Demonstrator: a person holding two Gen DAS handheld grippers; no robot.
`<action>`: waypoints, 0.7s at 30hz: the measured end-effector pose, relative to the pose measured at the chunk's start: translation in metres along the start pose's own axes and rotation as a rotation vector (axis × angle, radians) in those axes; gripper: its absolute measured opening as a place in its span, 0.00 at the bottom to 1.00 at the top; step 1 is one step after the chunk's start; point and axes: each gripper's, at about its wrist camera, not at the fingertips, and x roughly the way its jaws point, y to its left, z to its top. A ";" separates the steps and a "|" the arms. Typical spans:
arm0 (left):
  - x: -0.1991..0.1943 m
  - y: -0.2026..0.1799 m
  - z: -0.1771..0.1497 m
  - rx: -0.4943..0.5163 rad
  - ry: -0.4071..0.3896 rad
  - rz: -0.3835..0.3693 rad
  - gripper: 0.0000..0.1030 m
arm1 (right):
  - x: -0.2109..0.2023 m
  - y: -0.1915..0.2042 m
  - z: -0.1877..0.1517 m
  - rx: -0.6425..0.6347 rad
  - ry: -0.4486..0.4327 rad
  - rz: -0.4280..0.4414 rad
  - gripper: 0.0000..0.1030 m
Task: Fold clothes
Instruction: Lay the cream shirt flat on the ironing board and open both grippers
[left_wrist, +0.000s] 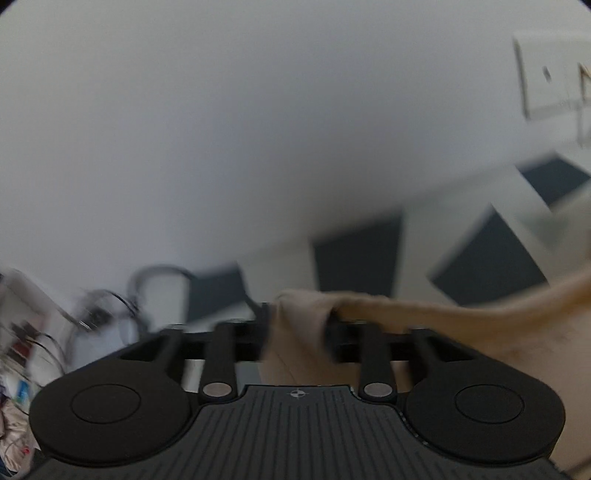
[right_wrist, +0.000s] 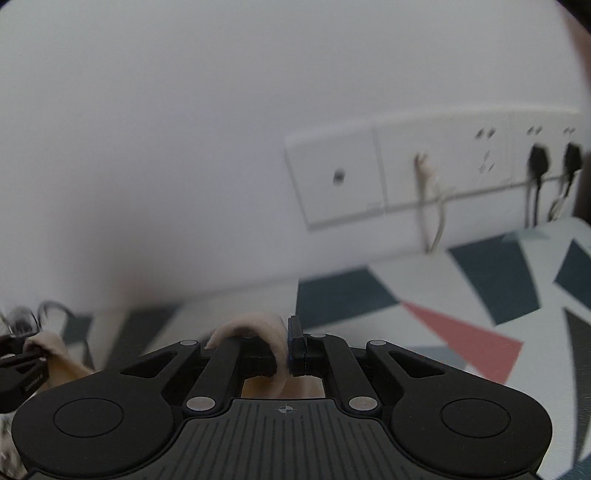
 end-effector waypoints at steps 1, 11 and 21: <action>-0.003 0.002 -0.002 0.014 0.000 -0.024 0.63 | 0.008 0.000 -0.003 -0.013 0.023 0.000 0.09; -0.071 0.062 -0.015 -0.104 -0.024 -0.338 0.72 | -0.007 -0.015 -0.004 0.051 0.090 -0.064 0.58; -0.135 0.061 -0.140 -0.055 0.014 -0.583 0.74 | -0.119 -0.028 -0.053 0.248 0.095 -0.060 0.66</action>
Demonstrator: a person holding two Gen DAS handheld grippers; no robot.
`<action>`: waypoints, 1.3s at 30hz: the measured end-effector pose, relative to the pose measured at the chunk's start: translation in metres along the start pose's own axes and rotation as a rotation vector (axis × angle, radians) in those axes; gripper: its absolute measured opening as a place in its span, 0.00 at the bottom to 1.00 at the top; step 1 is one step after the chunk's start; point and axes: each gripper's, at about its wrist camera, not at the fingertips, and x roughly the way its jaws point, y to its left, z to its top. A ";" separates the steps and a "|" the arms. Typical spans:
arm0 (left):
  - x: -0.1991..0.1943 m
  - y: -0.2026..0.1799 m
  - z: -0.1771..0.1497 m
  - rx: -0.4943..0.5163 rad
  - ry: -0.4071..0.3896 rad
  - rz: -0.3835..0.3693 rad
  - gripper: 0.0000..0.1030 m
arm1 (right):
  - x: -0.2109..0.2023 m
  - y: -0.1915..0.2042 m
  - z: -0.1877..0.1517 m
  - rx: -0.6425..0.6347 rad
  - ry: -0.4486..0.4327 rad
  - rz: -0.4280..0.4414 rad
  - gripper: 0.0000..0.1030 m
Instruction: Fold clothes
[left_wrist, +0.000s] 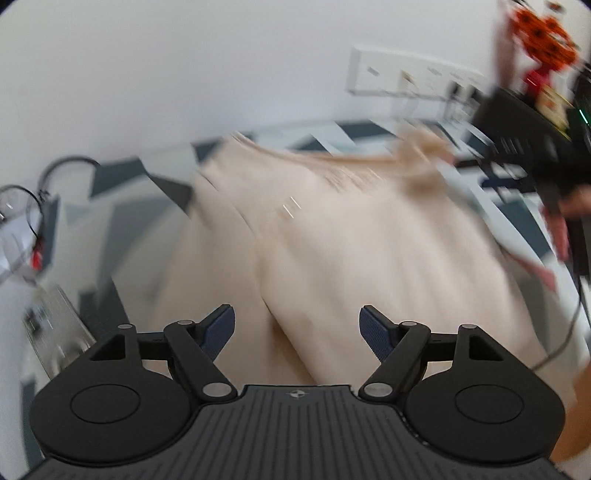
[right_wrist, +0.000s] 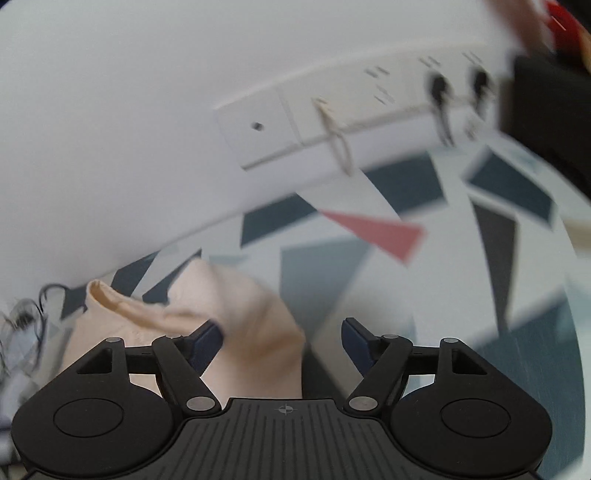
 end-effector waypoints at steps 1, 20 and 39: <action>-0.002 -0.006 -0.013 0.013 0.012 -0.014 0.74 | -0.008 -0.003 -0.005 0.053 0.015 0.005 0.66; -0.002 -0.043 -0.101 0.103 0.078 -0.057 0.34 | -0.149 -0.039 -0.196 0.220 0.025 -0.219 0.66; -0.040 -0.044 -0.119 0.160 0.003 -0.143 0.65 | -0.163 0.009 -0.213 0.100 0.067 -0.139 0.05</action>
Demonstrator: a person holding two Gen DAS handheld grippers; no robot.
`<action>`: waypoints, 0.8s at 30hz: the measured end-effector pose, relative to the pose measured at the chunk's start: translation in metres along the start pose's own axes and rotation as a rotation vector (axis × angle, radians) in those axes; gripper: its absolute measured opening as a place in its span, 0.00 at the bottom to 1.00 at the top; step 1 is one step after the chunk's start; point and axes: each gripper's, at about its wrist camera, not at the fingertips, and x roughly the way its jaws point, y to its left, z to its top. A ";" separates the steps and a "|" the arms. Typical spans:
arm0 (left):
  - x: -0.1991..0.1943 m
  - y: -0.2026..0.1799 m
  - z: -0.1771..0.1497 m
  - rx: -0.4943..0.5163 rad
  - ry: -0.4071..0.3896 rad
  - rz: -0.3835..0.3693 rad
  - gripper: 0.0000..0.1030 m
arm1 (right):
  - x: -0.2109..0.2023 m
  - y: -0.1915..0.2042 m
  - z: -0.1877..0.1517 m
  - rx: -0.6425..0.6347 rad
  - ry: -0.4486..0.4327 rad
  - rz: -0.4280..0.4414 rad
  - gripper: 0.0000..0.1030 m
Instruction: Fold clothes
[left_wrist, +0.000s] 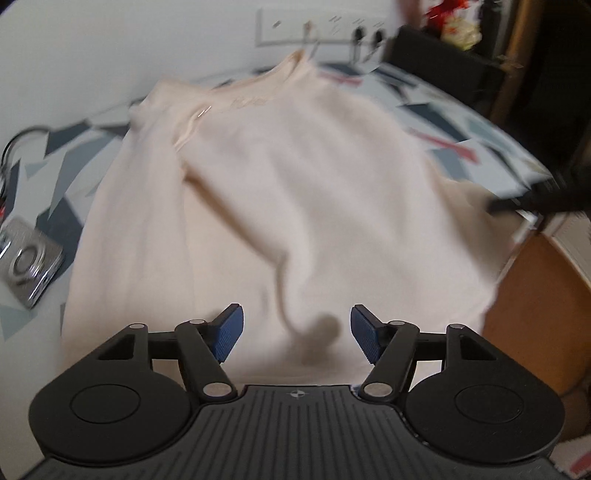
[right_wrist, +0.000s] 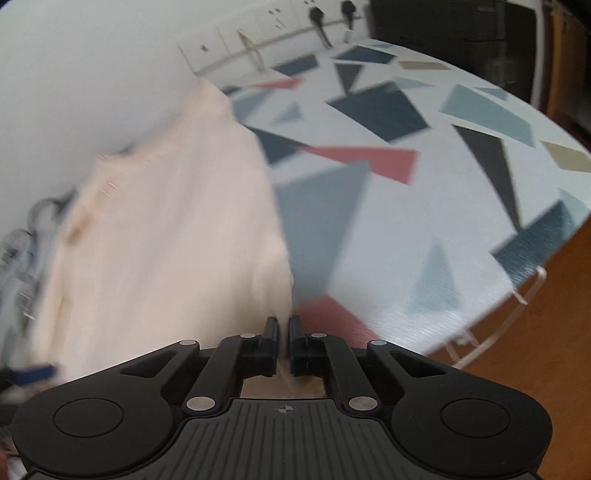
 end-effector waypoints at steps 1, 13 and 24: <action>-0.002 -0.005 0.001 0.010 -0.009 -0.021 0.66 | -0.003 0.005 0.006 0.014 -0.007 0.046 0.05; 0.018 -0.068 0.019 0.117 -0.047 -0.131 0.67 | -0.011 0.145 0.066 -0.164 -0.016 0.446 0.04; -0.004 0.053 0.021 -0.333 -0.159 0.176 0.09 | 0.011 0.090 0.043 -0.242 -0.021 0.096 0.59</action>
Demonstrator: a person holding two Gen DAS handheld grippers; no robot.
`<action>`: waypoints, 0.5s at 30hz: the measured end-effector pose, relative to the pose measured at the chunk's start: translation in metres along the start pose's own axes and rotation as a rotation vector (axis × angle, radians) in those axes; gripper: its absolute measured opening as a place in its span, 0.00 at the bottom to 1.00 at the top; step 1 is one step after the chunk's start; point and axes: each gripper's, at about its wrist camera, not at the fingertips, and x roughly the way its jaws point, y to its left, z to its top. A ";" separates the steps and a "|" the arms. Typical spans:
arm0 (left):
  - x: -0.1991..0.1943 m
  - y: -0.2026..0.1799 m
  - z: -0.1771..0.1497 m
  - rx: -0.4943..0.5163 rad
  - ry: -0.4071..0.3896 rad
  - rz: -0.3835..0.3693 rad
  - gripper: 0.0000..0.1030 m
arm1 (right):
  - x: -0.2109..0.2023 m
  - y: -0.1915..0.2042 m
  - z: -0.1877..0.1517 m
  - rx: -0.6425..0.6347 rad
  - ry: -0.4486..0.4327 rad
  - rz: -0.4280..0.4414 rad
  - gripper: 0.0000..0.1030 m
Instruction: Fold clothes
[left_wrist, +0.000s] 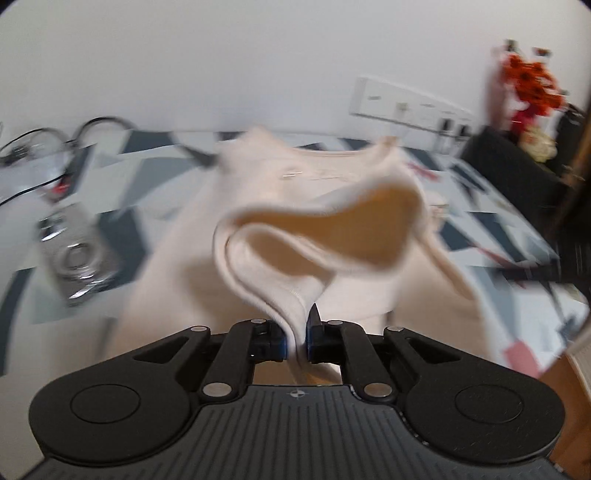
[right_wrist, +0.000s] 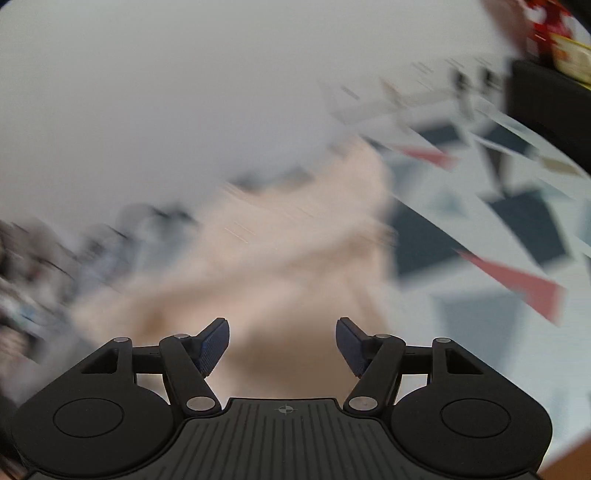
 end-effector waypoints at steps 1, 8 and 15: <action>0.003 0.005 -0.001 -0.007 0.010 0.020 0.09 | 0.006 -0.008 -0.009 -0.007 0.037 -0.061 0.59; 0.023 -0.006 -0.026 0.013 0.124 0.017 0.10 | 0.030 -0.010 -0.066 -0.045 0.151 -0.138 0.52; 0.023 -0.005 -0.031 0.001 0.117 0.012 0.10 | 0.031 0.017 -0.071 -0.167 0.175 -0.107 0.07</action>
